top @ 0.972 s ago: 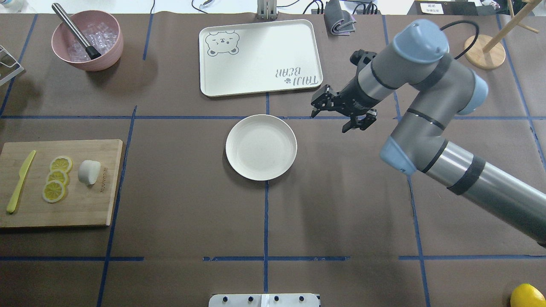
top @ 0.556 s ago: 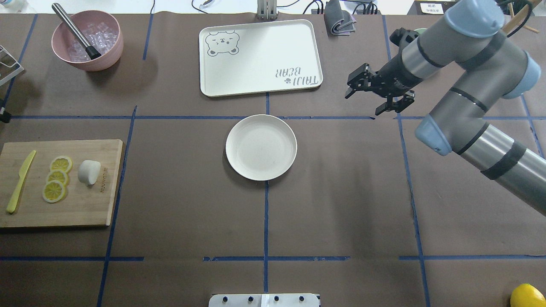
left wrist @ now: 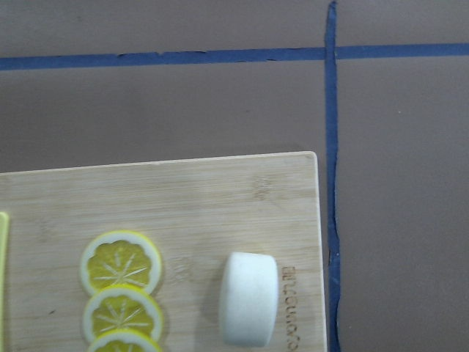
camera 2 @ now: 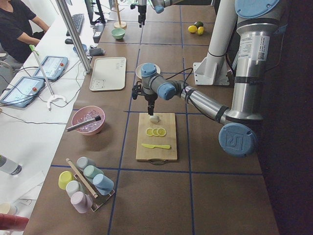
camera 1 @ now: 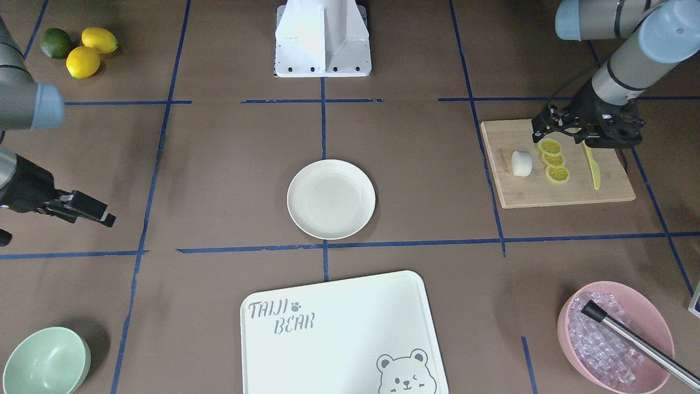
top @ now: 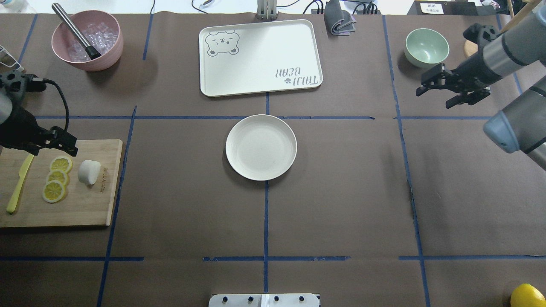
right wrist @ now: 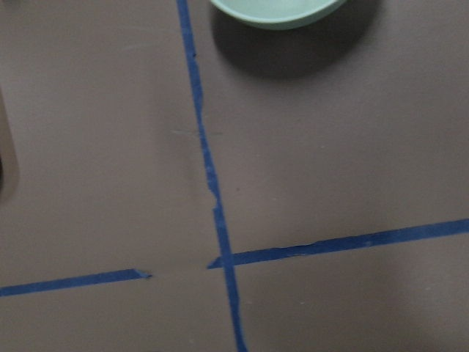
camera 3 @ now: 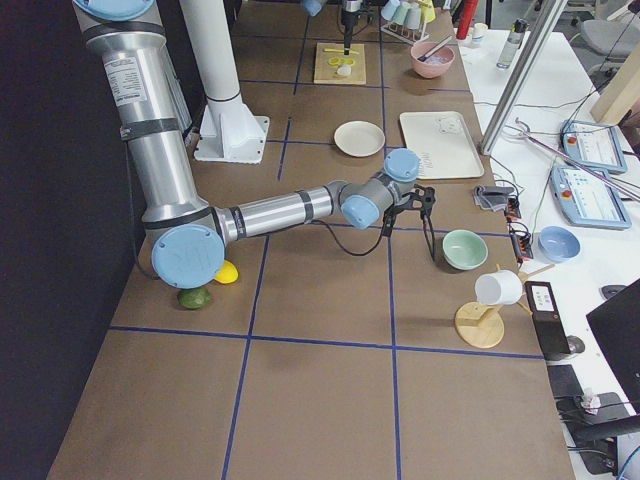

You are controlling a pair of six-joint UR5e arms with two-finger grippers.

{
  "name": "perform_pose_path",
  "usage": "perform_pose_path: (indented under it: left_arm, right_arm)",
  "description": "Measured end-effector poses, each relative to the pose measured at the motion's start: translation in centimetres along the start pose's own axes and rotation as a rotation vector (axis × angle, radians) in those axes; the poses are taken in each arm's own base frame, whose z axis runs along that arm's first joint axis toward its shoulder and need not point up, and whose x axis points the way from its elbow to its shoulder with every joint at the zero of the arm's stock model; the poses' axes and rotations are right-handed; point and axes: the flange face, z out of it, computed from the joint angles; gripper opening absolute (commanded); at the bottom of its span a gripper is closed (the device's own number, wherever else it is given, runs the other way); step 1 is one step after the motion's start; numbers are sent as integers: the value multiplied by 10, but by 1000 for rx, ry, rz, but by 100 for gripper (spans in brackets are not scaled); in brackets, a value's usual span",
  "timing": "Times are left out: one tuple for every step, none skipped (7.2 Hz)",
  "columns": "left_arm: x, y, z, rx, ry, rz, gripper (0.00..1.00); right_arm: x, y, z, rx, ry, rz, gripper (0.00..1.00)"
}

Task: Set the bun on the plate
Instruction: 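Release the plate with the right gripper while the left gripper reaches toward the board, then lower the left gripper onto the white bun and grasp it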

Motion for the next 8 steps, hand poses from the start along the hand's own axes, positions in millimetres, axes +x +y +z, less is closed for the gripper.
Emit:
perform_pose_path:
  left_arm:
    - [7,3,12,22,-16,22,100]
    - [9,4,18,37,-22,38,100]
    - [10,4,22,48,-19,49,100]
    - [8,3,29,46,-22,48,100]
    - [4,2,37,37,-28,41,100]
    - [1,1,42,27,-31,33,100]
    - [-2,0,48,16,-37,24,100]
    - [-5,-1,55,6,-45,16,100]
  right_arm:
    - [10,0,-2,2,6,-6,100]
    - [16,1,-3,3,9,-5,100]
    - [20,2,-3,2,12,-3,100]
    - [22,3,-2,0,14,-2,100]
    - [23,4,-1,-2,16,0,100]
    - [25,5,0,-4,17,1,100]
    - [25,5,1,-6,18,2,100]
    - [25,5,2,-7,19,2,100]
